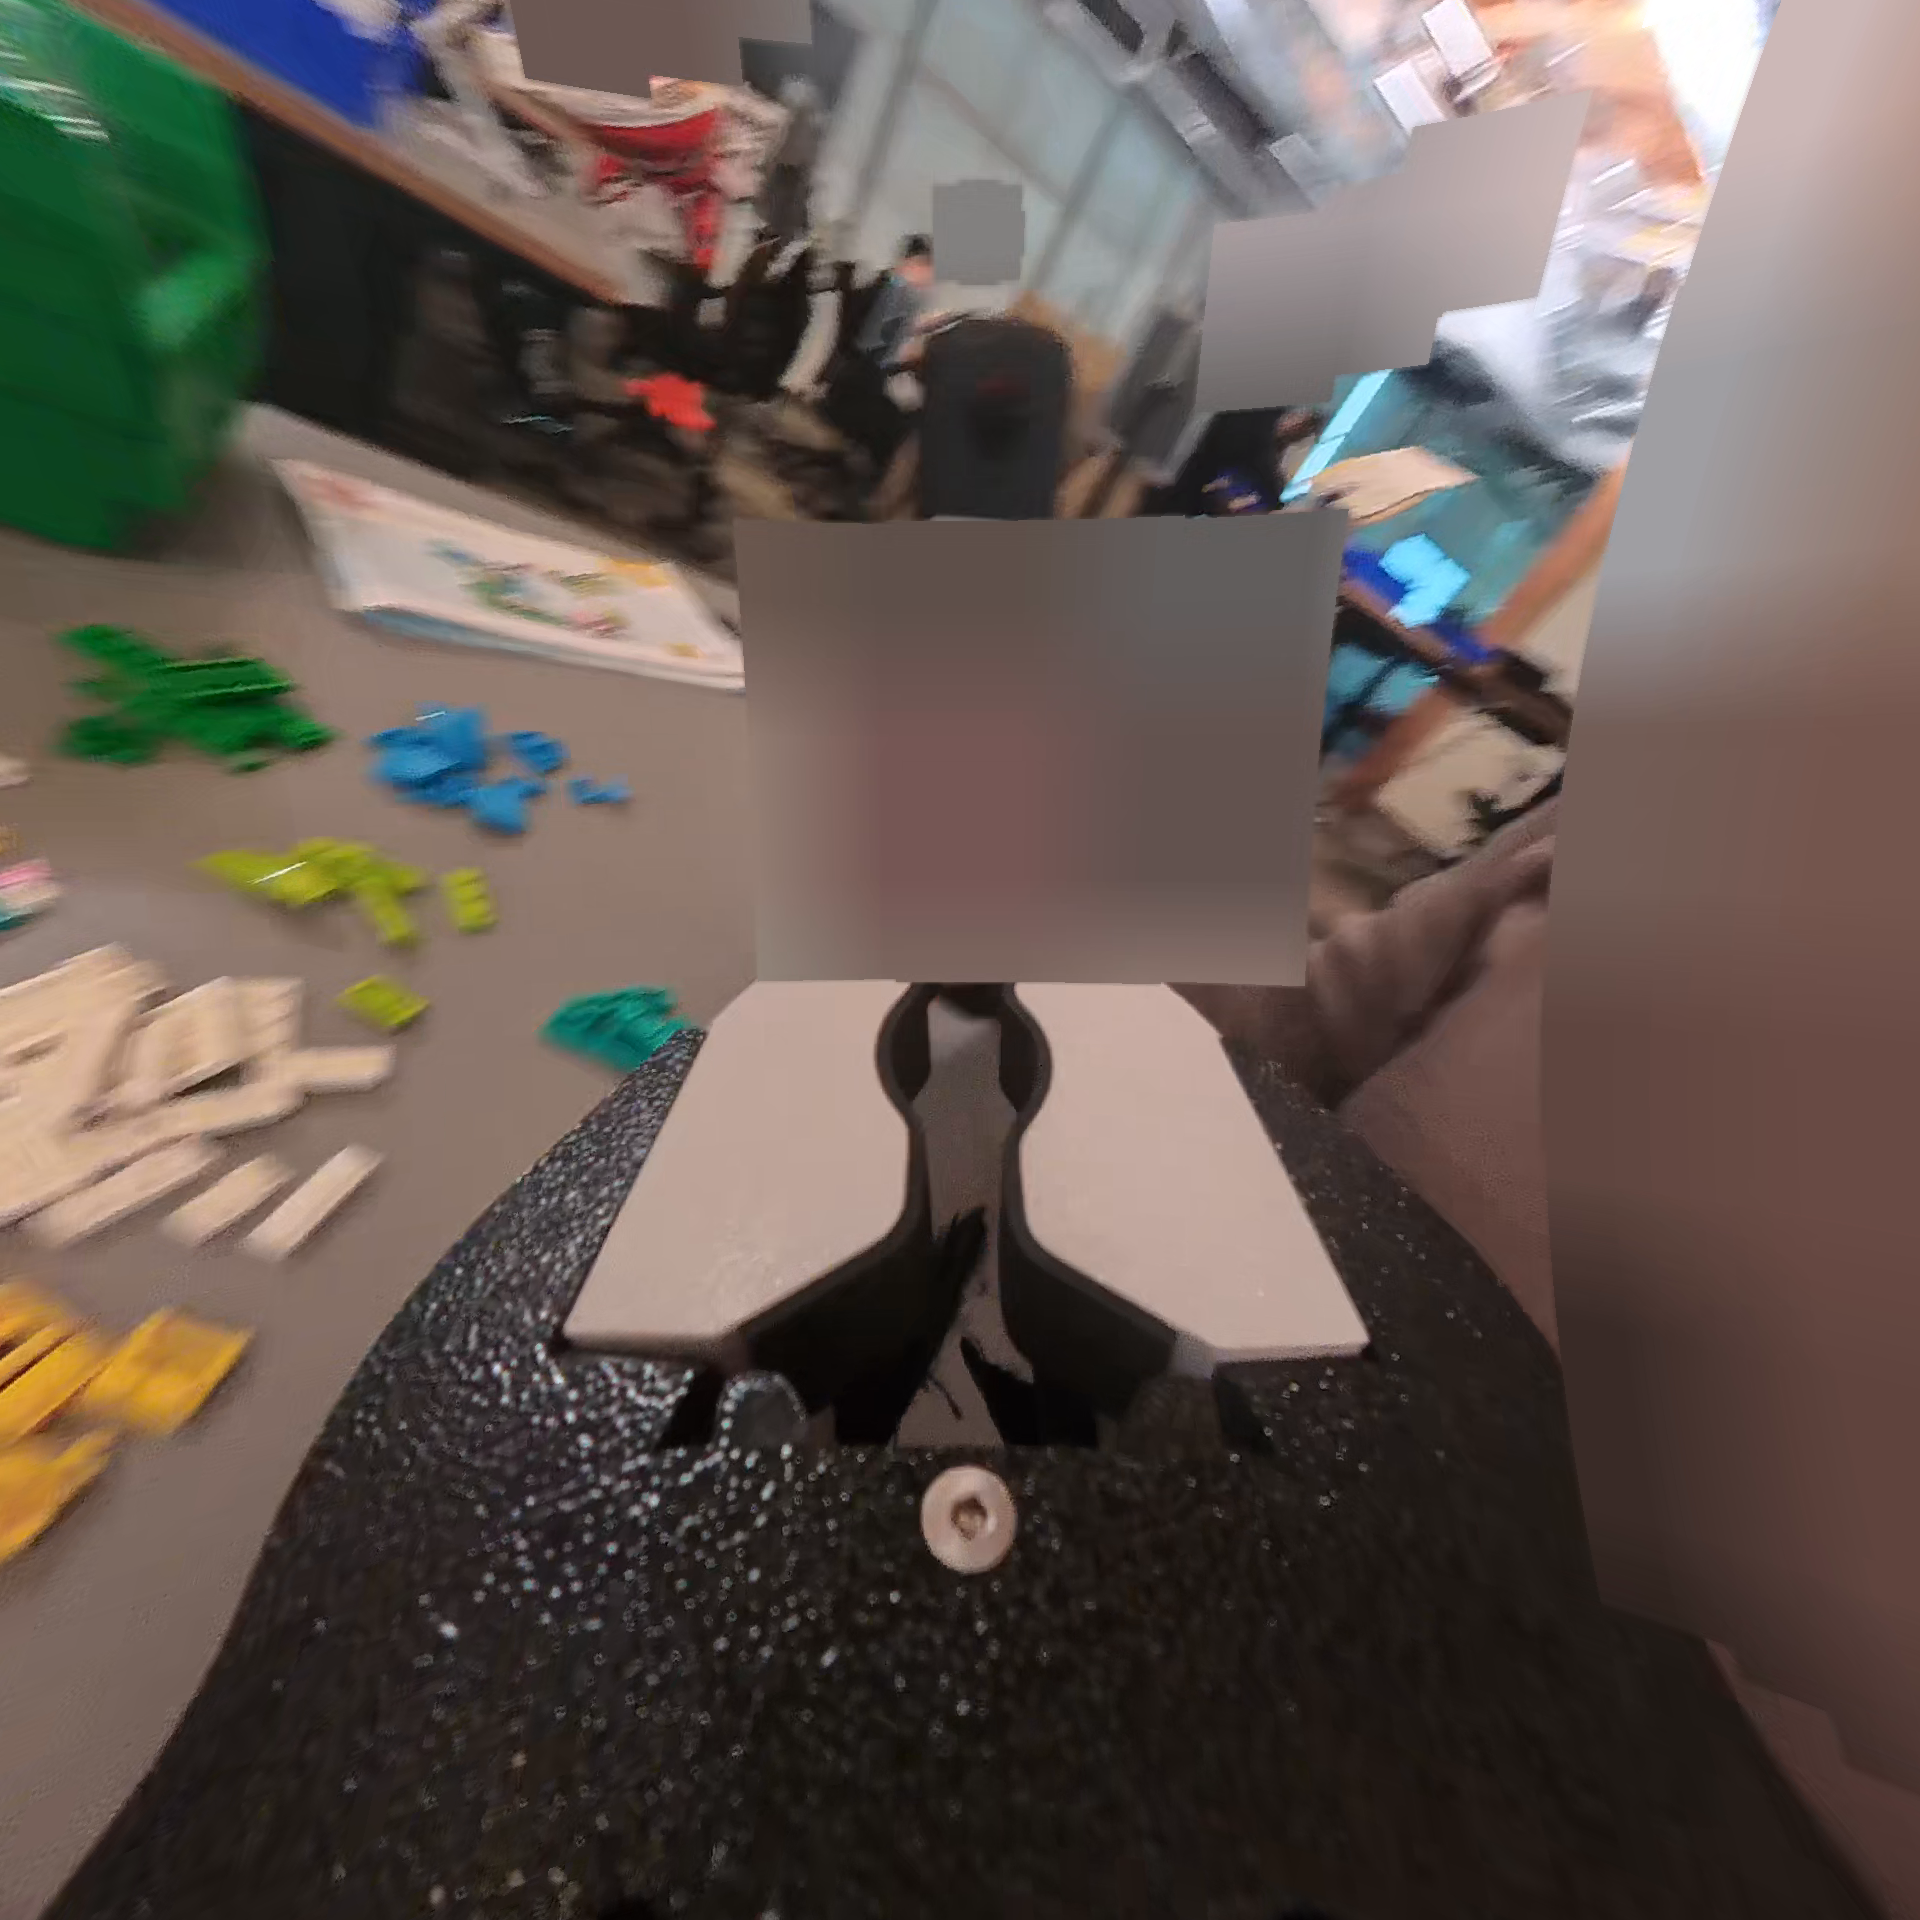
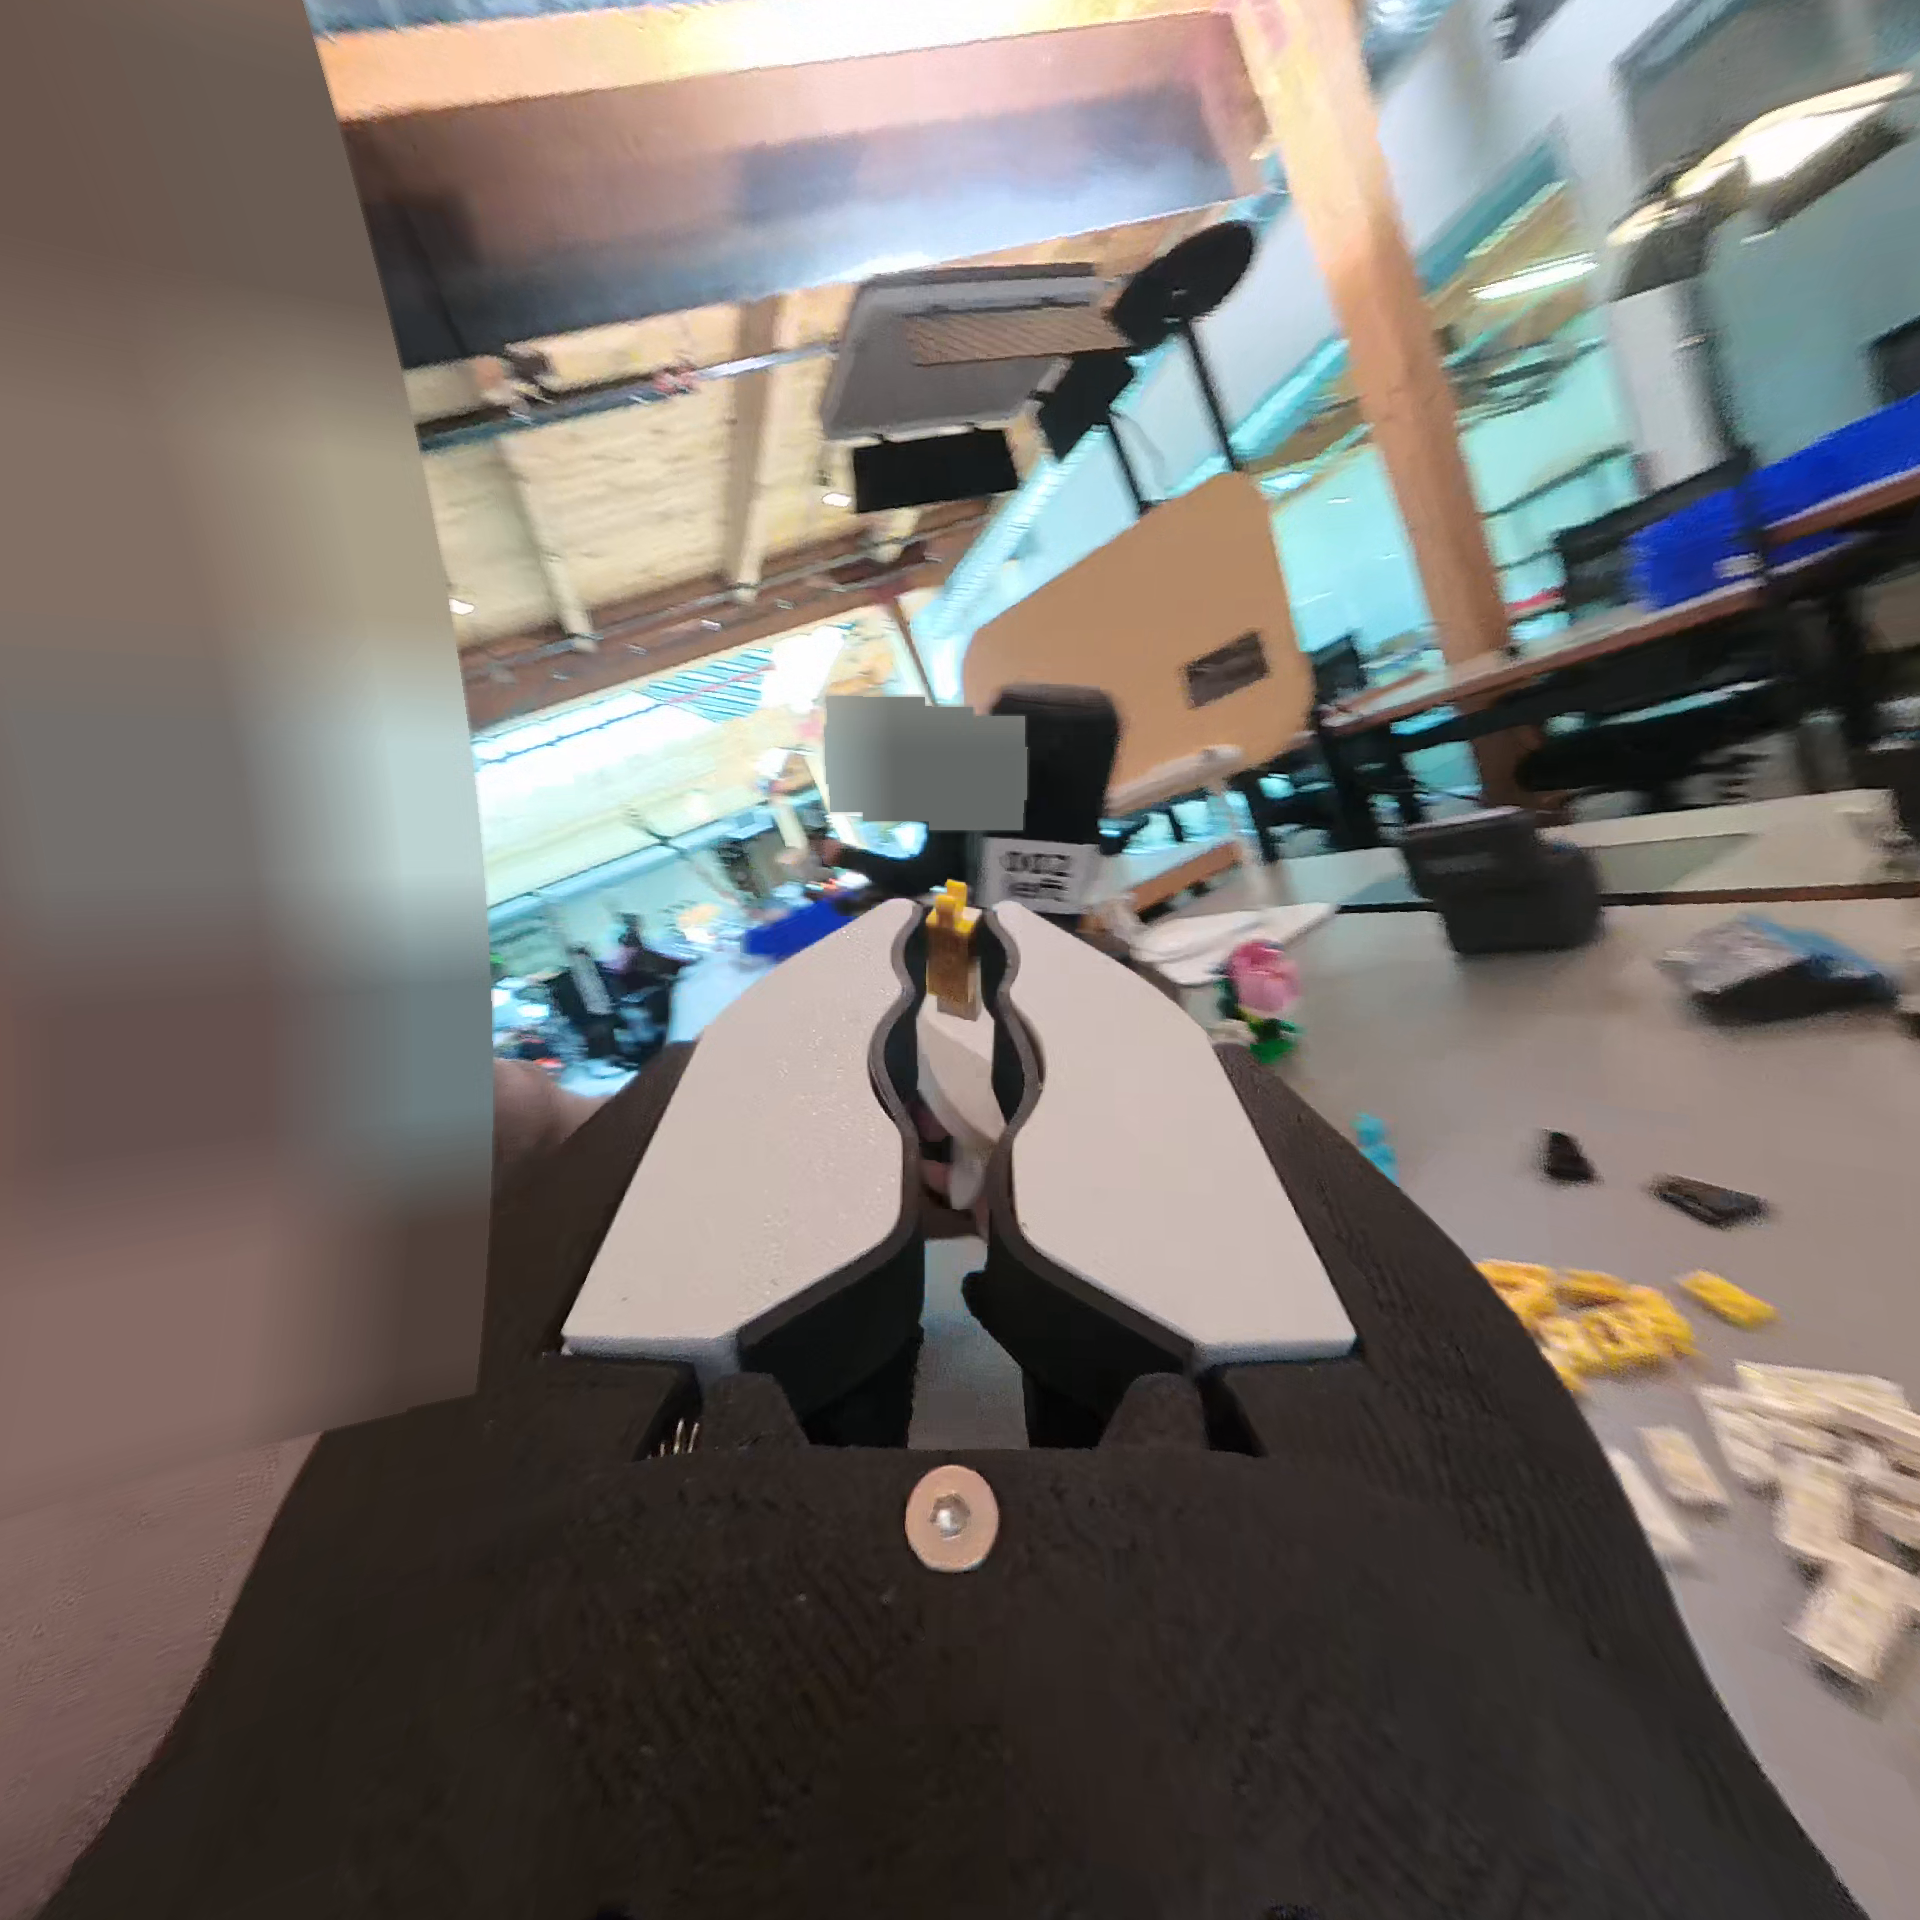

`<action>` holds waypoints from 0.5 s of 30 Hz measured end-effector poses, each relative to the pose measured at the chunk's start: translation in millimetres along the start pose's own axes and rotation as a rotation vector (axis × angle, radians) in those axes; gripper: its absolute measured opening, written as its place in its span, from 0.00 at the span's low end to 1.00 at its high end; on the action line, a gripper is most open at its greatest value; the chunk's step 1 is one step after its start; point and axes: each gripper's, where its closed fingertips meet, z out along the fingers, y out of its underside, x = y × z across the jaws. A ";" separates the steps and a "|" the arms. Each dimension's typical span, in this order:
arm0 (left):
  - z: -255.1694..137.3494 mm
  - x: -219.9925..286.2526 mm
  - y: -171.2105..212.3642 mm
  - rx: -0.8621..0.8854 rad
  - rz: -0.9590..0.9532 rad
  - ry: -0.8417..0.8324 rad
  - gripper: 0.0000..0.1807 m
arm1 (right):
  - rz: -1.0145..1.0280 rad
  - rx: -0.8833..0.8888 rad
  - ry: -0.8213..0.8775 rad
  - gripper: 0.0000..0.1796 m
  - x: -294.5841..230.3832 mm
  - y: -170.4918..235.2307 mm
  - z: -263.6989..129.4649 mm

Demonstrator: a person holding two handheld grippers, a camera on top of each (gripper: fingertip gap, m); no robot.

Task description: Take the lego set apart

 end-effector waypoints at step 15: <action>-95.2 -24.2 40.6 -0.009 0.128 -0.441 0.04 | -0.233 -0.755 0.725 0.04 151.5 59.8 -66.5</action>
